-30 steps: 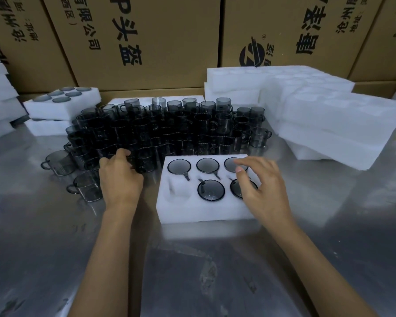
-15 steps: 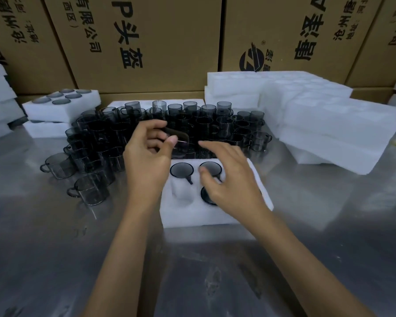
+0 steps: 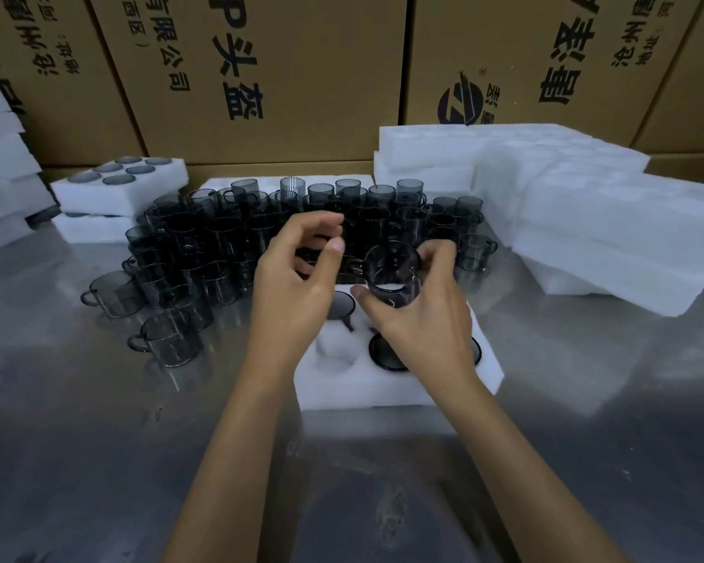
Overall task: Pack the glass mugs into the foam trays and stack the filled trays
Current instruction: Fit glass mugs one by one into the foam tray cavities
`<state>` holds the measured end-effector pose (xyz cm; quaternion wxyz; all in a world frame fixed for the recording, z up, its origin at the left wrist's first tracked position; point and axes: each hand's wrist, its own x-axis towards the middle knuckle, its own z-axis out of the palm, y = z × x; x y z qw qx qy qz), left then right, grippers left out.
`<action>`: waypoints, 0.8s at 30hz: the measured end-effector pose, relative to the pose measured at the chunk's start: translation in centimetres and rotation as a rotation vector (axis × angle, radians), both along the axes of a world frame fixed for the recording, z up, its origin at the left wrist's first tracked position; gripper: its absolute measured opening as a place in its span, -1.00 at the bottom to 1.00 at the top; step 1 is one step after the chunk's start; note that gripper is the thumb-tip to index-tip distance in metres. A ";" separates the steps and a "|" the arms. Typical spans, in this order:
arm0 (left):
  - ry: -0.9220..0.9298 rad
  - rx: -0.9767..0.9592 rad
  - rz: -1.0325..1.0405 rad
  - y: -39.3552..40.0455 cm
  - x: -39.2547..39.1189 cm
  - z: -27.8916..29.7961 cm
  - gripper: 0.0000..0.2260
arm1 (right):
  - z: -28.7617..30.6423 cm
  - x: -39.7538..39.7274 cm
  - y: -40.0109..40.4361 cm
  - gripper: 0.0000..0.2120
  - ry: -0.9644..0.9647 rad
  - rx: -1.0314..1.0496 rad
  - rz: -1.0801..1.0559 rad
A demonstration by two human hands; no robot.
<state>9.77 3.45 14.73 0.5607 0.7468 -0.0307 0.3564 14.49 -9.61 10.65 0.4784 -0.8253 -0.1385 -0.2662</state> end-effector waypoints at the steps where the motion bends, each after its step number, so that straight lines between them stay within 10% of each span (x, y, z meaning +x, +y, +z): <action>1: 0.051 -0.009 -0.036 0.4 0.0 -0.1 -0.75 | 0.0 0.0 -0.3 -0.39 0.013 0.038 -0.010; 6: 0.270 -0.089 -0.342 0.0 0.0 -0.5 -0.76 | 0.0 -0.3 -0.6 -0.47 0.035 0.069 0.086; 24: 0.536 0.019 -0.190 5.3 -0.1 -1.9 -0.80 | -0.3 -1.0 -0.6 -0.63 0.238 -0.227 0.534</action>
